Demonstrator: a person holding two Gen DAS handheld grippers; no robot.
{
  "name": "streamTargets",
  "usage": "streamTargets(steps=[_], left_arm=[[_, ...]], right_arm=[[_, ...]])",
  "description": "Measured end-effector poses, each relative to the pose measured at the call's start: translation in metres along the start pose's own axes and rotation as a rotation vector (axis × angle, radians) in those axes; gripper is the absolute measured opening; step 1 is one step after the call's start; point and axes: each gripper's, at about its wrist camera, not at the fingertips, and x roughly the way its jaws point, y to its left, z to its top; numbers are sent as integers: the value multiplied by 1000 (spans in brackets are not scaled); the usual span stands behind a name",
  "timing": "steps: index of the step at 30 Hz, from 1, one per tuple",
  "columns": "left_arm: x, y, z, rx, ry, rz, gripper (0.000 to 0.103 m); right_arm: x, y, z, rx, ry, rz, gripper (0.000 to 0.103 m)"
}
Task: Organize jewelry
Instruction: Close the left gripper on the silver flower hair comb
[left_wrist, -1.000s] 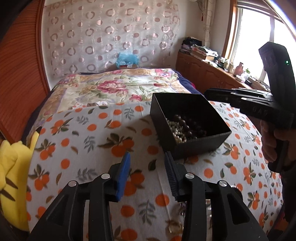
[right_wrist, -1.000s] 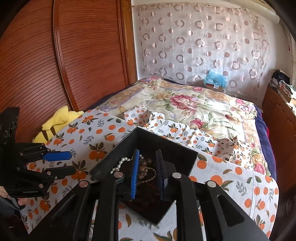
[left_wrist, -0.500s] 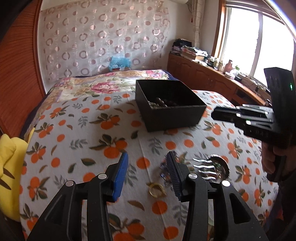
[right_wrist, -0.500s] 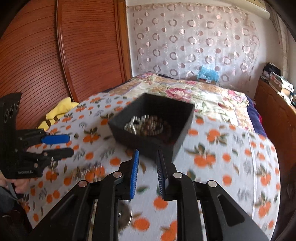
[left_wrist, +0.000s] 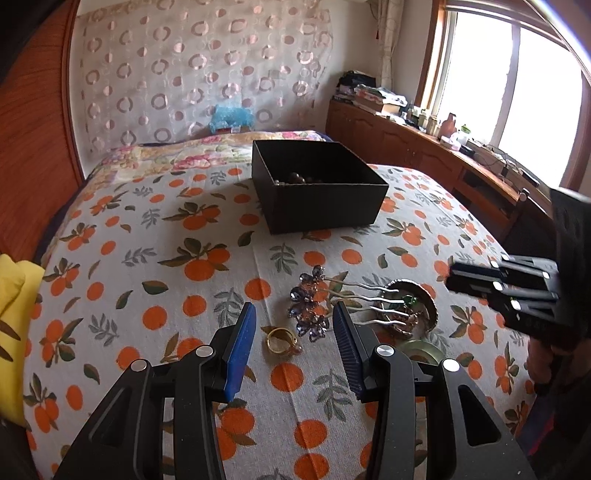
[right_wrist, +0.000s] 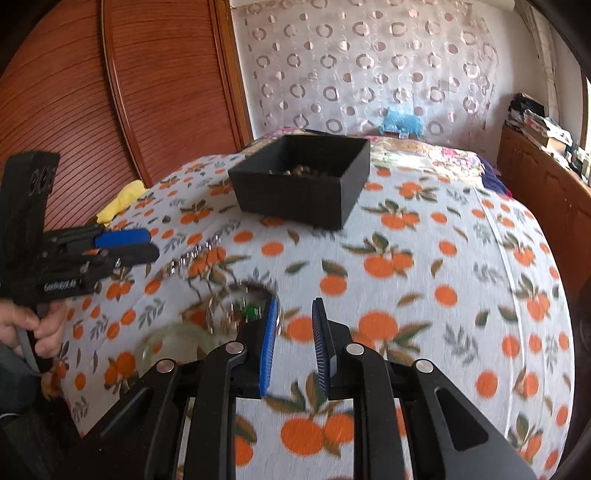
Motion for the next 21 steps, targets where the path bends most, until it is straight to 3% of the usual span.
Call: streamTargets(steps=[4,16,19,21], left_arm=[[12,2,6,-17,33,-23,41],[46,0,13,-21,130,-41,40],[48,1,16,-35,136,-69,23],[48,0,18,-30,138,-75,20]], right_arm=[[-6,5,-10,-1,-1,-7,33],[-10,10,-21,-24,3,-2,33],[-11,8,-20,-21,3,2,33],[-11,8,-20,-25,4,3,33]])
